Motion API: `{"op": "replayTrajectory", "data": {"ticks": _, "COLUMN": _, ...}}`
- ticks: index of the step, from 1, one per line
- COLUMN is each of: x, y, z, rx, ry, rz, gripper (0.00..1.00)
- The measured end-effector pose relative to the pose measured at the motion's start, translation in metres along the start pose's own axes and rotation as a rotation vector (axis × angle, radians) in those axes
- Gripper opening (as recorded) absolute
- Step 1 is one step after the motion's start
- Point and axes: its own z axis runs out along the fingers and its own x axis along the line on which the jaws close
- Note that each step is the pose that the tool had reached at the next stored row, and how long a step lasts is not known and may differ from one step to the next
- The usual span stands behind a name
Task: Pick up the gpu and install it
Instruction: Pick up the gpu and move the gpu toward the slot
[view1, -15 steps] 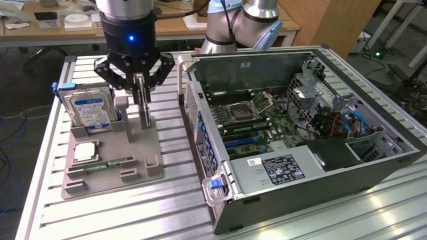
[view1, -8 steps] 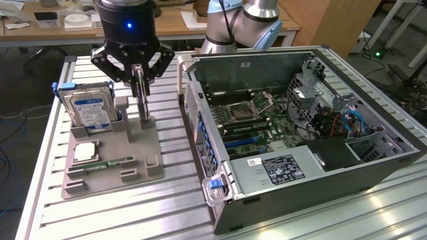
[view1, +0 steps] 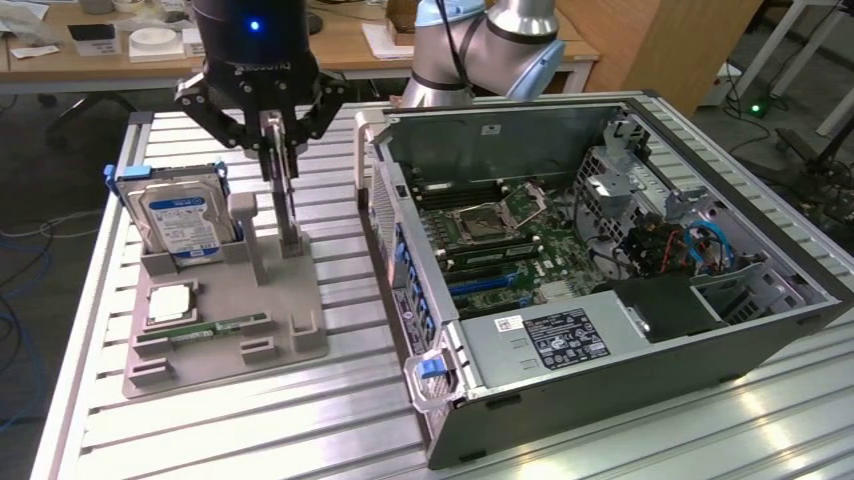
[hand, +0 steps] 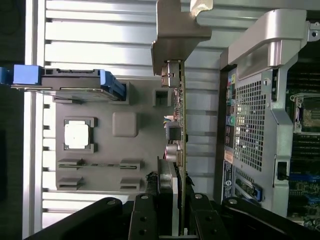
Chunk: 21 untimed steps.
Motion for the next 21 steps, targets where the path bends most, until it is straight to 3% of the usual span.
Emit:
{"op": "replayTrajectory", "data": {"ticks": 3, "x": 0.000, "y": 0.0002, "z": -0.0041, "rx": 0.0013, "ry": 0.0001, "rz": 0.000, "gripper": 0.29}}
{"op": "replayTrajectory", "data": {"ticks": 6, "x": 0.000, "y": 0.0002, "z": -0.0046, "rx": 0.0229, "ry": 0.0005, "rz": 0.000, "gripper": 0.29}}
{"op": "replayTrajectory", "data": {"ticks": 8, "x": 0.000, "y": 0.0002, "z": -0.0064, "rx": 0.0290, "ry": 0.0009, "rz": 0.000, "gripper": 0.29}}
{"op": "replayTrajectory", "data": {"ticks": 17, "x": 0.000, "y": 0.0012, "z": -0.0277, "rx": 0.0303, "ry": 0.0006, "rz": 0.000, "gripper": 0.29}}
{"op": "replayTrajectory", "data": {"ticks": 21, "x": 0.000, "y": 0.0012, "z": -0.0286, "rx": 0.0302, "ry": 0.0006, "rz": 0.000, "gripper": 0.29}}
